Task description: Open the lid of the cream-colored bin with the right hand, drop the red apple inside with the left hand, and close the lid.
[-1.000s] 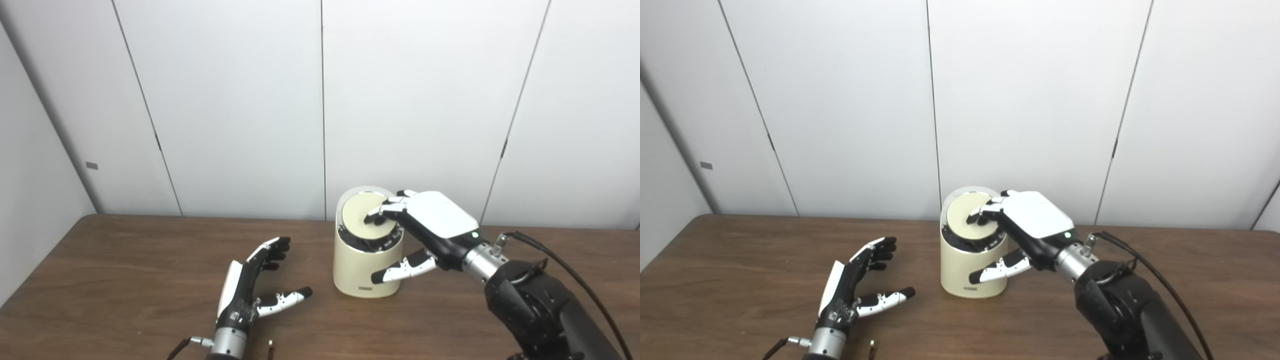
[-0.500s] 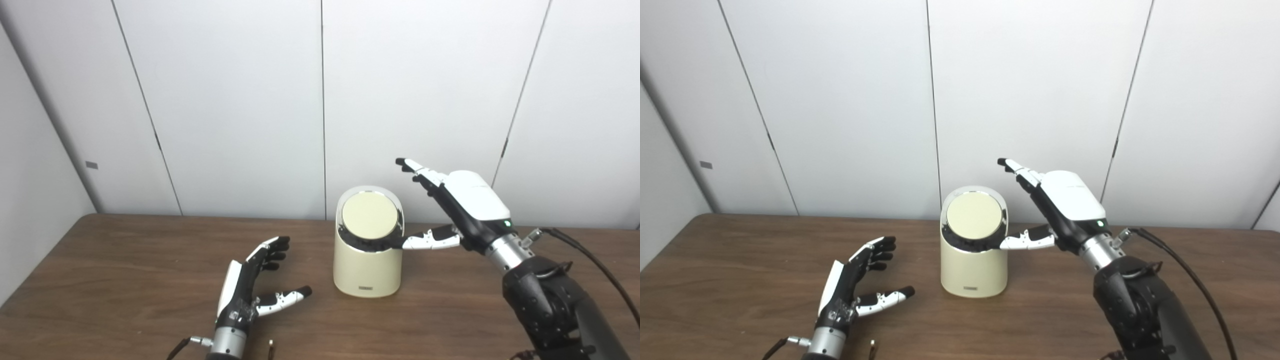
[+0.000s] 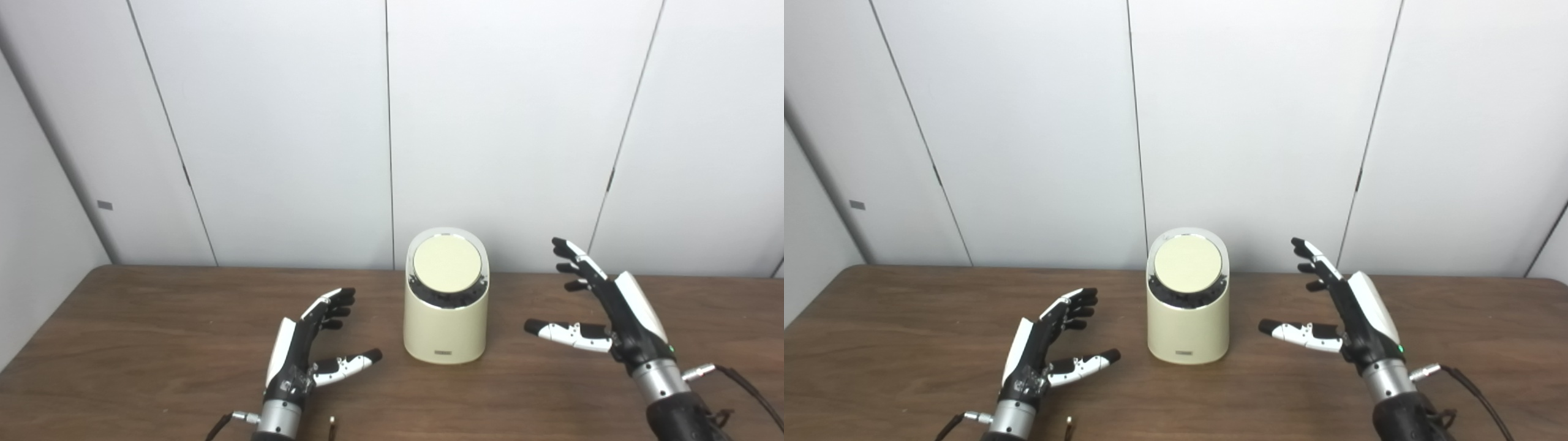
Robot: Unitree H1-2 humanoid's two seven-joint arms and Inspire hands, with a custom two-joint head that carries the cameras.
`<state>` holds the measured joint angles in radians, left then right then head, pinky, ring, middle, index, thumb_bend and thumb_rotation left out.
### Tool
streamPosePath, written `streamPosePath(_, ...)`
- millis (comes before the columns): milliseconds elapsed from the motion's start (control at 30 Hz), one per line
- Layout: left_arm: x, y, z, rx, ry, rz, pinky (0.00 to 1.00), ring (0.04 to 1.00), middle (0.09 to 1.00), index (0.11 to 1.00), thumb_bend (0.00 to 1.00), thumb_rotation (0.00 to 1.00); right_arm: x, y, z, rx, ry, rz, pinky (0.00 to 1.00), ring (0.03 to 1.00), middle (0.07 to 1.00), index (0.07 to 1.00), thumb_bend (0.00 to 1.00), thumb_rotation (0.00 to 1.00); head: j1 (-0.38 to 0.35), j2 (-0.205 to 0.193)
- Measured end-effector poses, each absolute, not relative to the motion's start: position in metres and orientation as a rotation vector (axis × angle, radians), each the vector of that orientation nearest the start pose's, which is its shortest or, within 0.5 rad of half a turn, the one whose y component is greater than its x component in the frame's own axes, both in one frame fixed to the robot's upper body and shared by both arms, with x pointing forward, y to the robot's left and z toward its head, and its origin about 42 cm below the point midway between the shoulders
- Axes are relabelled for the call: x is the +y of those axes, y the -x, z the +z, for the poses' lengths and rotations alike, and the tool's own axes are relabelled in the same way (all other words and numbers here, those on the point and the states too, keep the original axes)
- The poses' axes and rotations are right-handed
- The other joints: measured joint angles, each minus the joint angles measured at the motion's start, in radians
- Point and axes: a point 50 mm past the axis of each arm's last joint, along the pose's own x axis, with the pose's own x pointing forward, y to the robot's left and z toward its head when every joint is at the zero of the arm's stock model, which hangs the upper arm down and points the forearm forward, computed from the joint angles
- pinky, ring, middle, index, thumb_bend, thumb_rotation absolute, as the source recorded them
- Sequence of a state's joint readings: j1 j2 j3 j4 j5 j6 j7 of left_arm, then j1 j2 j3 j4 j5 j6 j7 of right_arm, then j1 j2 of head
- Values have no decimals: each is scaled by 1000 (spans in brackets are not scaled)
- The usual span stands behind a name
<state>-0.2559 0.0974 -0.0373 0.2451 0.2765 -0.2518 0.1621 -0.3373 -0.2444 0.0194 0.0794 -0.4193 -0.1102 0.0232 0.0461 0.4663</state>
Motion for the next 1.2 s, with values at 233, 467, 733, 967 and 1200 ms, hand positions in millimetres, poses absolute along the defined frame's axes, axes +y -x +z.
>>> streamPosePath(233,220,-364,127,-291,-342,33,725,770,796,807,764,65,-248,-373,167,-353,559,73,719,833,895,917,735,499,-15,0)
streamPosePath(467,227,-363,130,-296,-335,28,723,769,797,814,753,78,-245,-368,157,-339,524,43,701,825,887,908,761,500,-25,5)
streamPosePath(733,233,-359,132,-305,-352,18,625,741,795,815,761,92,-244,-364,153,-329,508,34,696,821,881,904,754,469,-23,0)
streamPosePath(967,238,-359,134,-308,-351,22,614,729,792,815,781,103,-241,-361,154,-333,519,20,692,815,871,892,751,465,-22,2)
streamPosePath(1200,248,-360,136,-311,-413,25,620,735,795,824,768,76,-232,-361,152,-332,519,25,669,798,863,881,764,465,-29,-5)
